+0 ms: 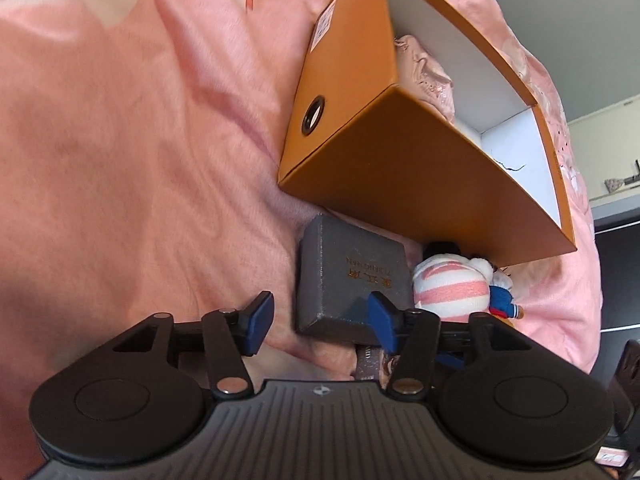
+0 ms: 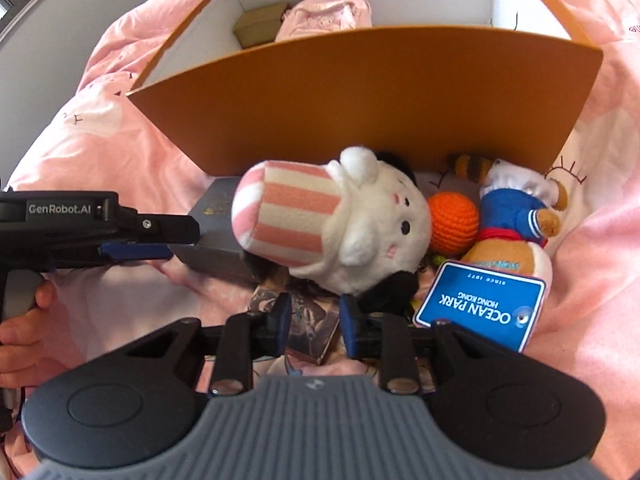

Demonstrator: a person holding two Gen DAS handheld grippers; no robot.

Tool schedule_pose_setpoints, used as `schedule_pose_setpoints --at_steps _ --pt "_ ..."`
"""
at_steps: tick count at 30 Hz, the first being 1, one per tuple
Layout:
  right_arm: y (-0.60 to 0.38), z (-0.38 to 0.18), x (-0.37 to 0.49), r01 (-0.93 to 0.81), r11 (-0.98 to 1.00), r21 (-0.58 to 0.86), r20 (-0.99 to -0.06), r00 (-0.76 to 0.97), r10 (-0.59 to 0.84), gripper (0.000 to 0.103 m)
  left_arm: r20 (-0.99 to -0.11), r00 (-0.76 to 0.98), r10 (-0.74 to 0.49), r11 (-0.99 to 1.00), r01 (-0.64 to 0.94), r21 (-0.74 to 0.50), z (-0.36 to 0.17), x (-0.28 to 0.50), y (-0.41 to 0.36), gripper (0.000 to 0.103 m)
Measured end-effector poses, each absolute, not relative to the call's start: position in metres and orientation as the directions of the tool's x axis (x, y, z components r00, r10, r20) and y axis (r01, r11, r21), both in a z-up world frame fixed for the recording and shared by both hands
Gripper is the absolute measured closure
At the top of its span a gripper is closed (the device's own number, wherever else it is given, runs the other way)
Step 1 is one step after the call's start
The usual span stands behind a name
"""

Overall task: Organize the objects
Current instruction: 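Move both grippers back toward the pile beside the orange box, then grasp the dark gray box with the left gripper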

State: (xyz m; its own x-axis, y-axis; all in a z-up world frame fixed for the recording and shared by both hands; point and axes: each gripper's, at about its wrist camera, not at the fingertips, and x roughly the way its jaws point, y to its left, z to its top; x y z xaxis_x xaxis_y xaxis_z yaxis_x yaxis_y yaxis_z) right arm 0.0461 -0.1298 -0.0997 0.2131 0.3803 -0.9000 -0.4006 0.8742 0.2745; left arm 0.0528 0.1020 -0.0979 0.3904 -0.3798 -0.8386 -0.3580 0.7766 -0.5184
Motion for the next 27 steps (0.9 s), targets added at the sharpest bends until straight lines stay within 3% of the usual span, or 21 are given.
schedule_pose_setpoints --at_steps 7,12,22,27 --pt "-0.132 -0.108 0.049 -0.385 0.876 0.291 -0.907 0.181 0.381 0.074 -0.819 0.364 -0.443 0.725 -0.393 -0.566 -0.115 0.063 0.103 0.024" --pt "-0.134 -0.11 0.052 -0.371 0.876 0.309 -0.906 0.165 0.39 0.069 -0.781 0.346 -0.519 0.656 -0.424 -0.624 -0.133 0.069 0.104 0.021" --pt "-0.141 -0.115 0.056 -0.328 0.879 0.345 -0.903 0.139 0.406 0.067 -0.769 0.398 -0.501 0.625 -0.447 -0.639 -0.122 0.057 0.116 0.053" --pt "-0.147 -0.122 0.06 -0.282 0.873 0.397 -0.894 0.097 0.438 0.06 -0.782 0.414 -0.465 0.675 -0.406 -0.616 -0.107 0.05 0.109 0.059"
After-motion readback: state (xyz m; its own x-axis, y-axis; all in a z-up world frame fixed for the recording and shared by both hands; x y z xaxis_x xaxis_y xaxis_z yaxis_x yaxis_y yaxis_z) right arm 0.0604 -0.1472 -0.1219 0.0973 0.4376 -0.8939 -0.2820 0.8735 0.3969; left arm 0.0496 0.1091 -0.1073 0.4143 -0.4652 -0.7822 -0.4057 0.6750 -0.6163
